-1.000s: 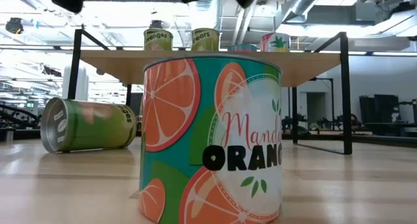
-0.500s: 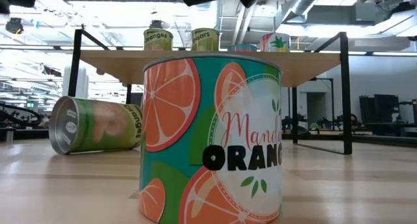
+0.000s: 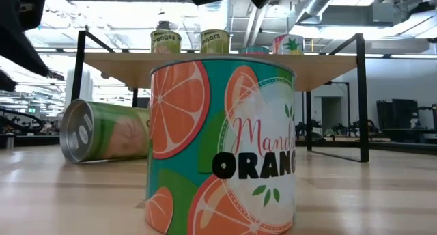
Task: Pick and place cans onto a shelf
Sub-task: Put the canned orange on the shelf, then put the canned orange on the shelf aligned with the other canned orange
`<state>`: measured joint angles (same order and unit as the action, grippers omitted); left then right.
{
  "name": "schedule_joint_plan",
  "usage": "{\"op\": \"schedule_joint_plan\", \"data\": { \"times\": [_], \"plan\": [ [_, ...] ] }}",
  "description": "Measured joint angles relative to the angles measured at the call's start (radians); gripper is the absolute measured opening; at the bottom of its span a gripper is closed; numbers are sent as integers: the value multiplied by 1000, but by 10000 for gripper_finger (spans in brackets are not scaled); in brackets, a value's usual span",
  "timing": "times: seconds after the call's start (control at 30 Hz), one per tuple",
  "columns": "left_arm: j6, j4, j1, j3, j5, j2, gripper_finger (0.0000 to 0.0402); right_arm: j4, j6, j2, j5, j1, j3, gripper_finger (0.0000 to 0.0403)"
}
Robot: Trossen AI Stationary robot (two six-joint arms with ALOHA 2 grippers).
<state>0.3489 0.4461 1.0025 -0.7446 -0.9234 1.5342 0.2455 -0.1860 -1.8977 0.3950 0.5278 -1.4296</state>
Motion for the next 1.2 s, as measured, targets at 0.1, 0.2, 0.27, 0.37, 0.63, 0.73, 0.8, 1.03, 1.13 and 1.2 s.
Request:
{"op": "schedule_joint_plan", "data": {
  "times": [0.1, 0.2, 0.27, 0.37, 0.63, 0.73, 0.8, 1.03, 1.13, 1.2],
  "plan": [
    [0, -3, -6, -7, -46, 38, 149, 0, 0, 0, 0, 0, 0, 9],
    [15, -27, -22, -9, -80, 65, 148, 0, 0, 0, 0, 0, 0, 9],
    [29, -50, -44, -9, -79, 77, 146, 0, 0, 0, 0, 0, 0, 9],
    [42, -84, -79, -9, -75, 91, 142, 0, 0, 0, 0, 0, 0, 9],
    [59, -127, -163, -8, -2, 105, 129, -3, 0, 0, 0, 0, 0, 9],
    [59, -128, -174, -8, 0, 105, 115, -3, 0, 0, 0, 0, 0, 9],
    [59, -128, -178, -8, 6, 105, 102, -4, 0, 0, 0, 0, 0, 9],
    [57, -129, -186, -4, 26, 105, 29, -14, 0, 0, -1, 0, 0, 10],
    [55, -127, -188, -4, 29, 105, 5, -21, 0, 0, -1, 0, 0, 10],
    [40, -127, -188, -4, 28, 105, 4, -21, -1, 0, -1, 2, 0, 10]
  ]
}}
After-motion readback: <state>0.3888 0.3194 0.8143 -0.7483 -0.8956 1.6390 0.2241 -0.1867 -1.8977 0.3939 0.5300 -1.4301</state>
